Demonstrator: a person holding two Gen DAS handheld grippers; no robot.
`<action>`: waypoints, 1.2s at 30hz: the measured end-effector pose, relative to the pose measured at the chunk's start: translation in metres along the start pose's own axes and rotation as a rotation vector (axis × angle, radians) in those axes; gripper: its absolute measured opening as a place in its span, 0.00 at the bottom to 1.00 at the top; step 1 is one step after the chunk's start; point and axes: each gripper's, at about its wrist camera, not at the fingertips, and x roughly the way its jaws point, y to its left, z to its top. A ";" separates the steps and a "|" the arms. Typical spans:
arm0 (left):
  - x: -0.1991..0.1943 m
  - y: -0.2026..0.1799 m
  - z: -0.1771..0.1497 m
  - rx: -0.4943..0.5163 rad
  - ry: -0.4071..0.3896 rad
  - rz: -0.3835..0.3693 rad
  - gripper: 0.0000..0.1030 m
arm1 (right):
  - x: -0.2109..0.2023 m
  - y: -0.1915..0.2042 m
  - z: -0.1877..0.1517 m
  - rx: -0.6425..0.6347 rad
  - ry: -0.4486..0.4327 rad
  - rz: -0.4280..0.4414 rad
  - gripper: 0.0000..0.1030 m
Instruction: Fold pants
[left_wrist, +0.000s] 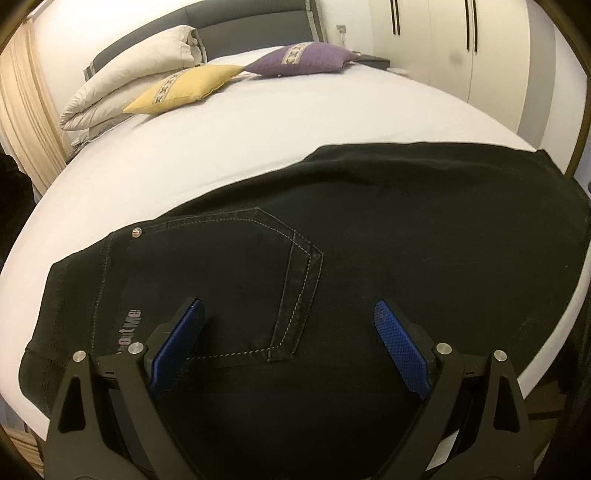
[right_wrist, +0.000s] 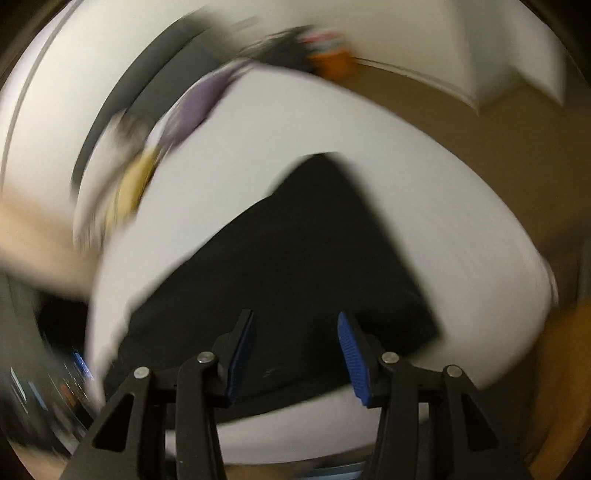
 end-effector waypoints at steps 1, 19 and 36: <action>-0.001 0.001 -0.001 -0.004 0.000 -0.005 0.92 | -0.007 -0.014 -0.003 0.079 -0.002 -0.005 0.48; 0.002 -0.018 -0.006 0.002 0.018 -0.078 0.92 | 0.014 -0.063 -0.018 0.345 0.034 0.170 0.10; 0.003 -0.019 -0.008 0.008 0.018 -0.080 0.92 | -0.009 -0.061 -0.034 0.378 -0.081 0.107 0.03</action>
